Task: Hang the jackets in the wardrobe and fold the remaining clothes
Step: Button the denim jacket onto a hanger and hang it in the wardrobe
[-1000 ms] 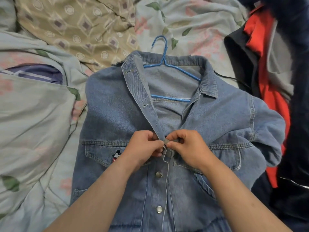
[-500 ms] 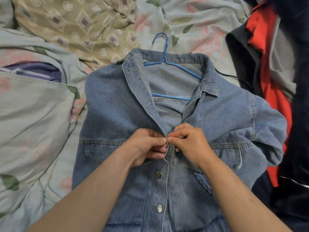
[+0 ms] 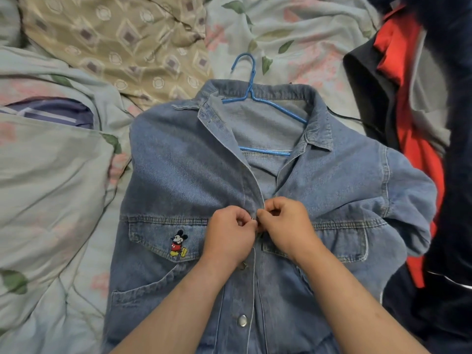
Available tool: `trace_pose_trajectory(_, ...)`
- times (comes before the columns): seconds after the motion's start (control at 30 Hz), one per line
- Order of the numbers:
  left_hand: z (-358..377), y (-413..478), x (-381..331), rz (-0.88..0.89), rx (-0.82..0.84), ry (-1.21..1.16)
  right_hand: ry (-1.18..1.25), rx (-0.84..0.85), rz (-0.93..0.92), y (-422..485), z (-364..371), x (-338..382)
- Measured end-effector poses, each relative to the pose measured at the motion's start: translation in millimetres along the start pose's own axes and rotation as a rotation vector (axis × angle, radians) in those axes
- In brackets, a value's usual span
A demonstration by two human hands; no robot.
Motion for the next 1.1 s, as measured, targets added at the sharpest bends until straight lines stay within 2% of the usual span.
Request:
trace_pose_trajectory(0.1, 1.8, -0.7, 1.1, -0.039, 0.018, -0.065, 0.077, -0.080, 0.042, -1.2, -1.4, -4.2)
trace_pose_trajectory(0.17, 8.1, -0.9, 6.9, -0.156, 0.073, -0.265, 0.083, -0.086, 0.031, -0.1, -1.8, -4.1)
trace_pose_trajectory(0.23, 16.7, -2.1, 13.0, -0.305, 0.147, -0.499, 0.013, -0.035, 0.018, 2.6, -1.5, -0.3)
trace_pose_trajectory(0.3, 20.2, -2.1, 15.7, -0.408, 0.189, -0.621, -0.114, 0.044, -0.023, 9.4, -7.2, 6.9)
trace_pose_trajectory(0.37, 17.7, 0.4, 18.5, -0.444, 0.205, -0.594, -0.253, 0.022, -0.180, 19.1, -27.1, 30.1)
trace_pose_trajectory(0.43, 13.4, 3.8, 16.7, -0.415, 0.229, -0.405, -0.411, -0.110, -0.418, 32.5, -60.1, 64.3)
trace_pose_trajectory(0.47, 11.4, 5.3, 12.7, -0.370, 0.256, -0.232, -0.531, -0.122, -0.498, 43.1, -72.1, 78.1)
trace_pose_trajectory(0.53, 0.8, 12.8, -6.7, -0.206, 0.255, 0.209, -0.925, 0.050, -0.517, 71.5, -80.2, 91.2)
trace_pose_trajectory(0.6, -27.2, 27.0, -44.9, 0.026, 0.046, 0.450, -1.260, 0.225, -0.441, 94.6, -87.3, 89.5)
trace_pose_trajectory(0.63, -44.2, 35.7, -67.0, 0.153, -0.063, 0.439, -1.286, 0.274, -0.389, 101.3, -94.9, 88.8)
trace_pose_trajectory(0.7, -77.0, 56.7, -104.5, 0.385, -0.226, 0.358, -1.224, 0.323, -0.331, 107.1, -108.4, 89.3)
trace_pose_trajectory(0.73, -88.6, 68.2, -117.2, 0.447, -0.258, 0.346, -1.217, 0.346, -0.323, 106.6, -111.2, 90.7)
trace_pose_trajectory(0.83, -94.0, 88.1, -130.4, 0.515, -0.156, 0.308, -1.156, 0.347, -0.331, 109.5, -120.8, 104.4)
trace_pose_trajectory(0.9, -82.9, 81.8, -137.0, 0.647, -0.091, 0.353, -0.968, 0.258, -0.391, 114.5, -133.6, 131.2)
trace_pose_trajectory(1.0, -73.7, 76.6, -146.1, 0.789, -0.051, 0.374, -0.680, 0.210, -0.392, 119.5, -147.7, 160.7)
trace_pose_trajectory(1.1, -67.5, 81.8, -148.9, 0.797, -0.062, 0.444, -0.722, 0.119, -0.358, 131.4, -137.0, 164.2)
Point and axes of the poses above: each hand's wrist, its own y-axis towards the middle knuckle, its own z-axis out of the palm, x = y × z, the point moved 7 cm from there along y, towards the middle knuckle, and after that the axes turned 4 degrees about x, right-handed, at the moved point
